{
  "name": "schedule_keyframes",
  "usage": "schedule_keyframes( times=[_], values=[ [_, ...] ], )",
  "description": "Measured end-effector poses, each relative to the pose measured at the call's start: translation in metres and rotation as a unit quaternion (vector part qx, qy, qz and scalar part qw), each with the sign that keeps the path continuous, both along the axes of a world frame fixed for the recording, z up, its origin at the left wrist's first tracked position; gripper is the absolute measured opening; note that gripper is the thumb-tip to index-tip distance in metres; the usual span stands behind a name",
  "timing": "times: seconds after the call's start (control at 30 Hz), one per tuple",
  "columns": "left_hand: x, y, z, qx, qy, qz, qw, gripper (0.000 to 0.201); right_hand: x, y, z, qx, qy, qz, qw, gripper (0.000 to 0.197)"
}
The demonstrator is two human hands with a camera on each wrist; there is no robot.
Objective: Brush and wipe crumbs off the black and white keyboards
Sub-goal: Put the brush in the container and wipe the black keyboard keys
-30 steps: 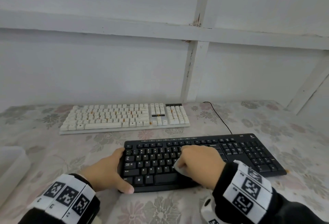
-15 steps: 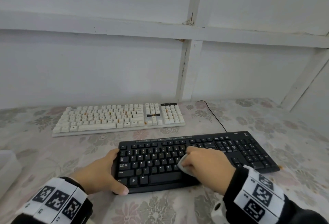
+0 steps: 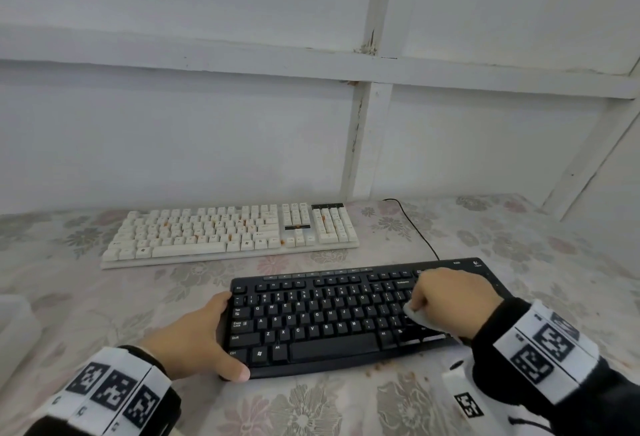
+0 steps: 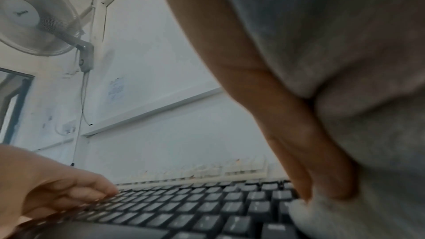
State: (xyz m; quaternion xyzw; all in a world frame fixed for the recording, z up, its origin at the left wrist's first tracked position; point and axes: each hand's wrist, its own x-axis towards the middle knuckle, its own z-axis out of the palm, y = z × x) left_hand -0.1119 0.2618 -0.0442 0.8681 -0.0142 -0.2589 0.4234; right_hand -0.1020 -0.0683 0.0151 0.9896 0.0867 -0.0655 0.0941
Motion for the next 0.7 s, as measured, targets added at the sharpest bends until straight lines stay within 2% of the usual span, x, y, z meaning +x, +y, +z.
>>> schedule_keyframes(
  times=[0.13,0.23,0.33,0.6,0.7],
  values=[
    [0.000,0.001,-0.001,0.001,0.003,0.004,1.000,0.123,-0.010,0.037,-0.002,0.133,0.040,0.127,0.982,0.032],
    [0.000,0.001,-0.001,0.006,-0.002,0.002,1.000,0.132,-0.019,0.062,-0.010,0.157,0.052,0.192,0.967,0.027],
    [0.000,0.000,0.000,0.007,-0.006,0.000,1.000,0.133,-0.024,0.059,-0.015,0.125,0.020,0.171,0.977,0.027],
    [0.000,-0.001,0.000,-0.003,0.002,0.008,1.000,0.117,-0.014,-0.013,-0.018,0.020,-0.013,0.072,0.997,0.007],
    [0.000,0.000,-0.001,-0.007,0.001,0.005,1.000,0.122,-0.007,-0.028,-0.013,-0.016,-0.026,0.030,0.999,0.024]
  ],
)
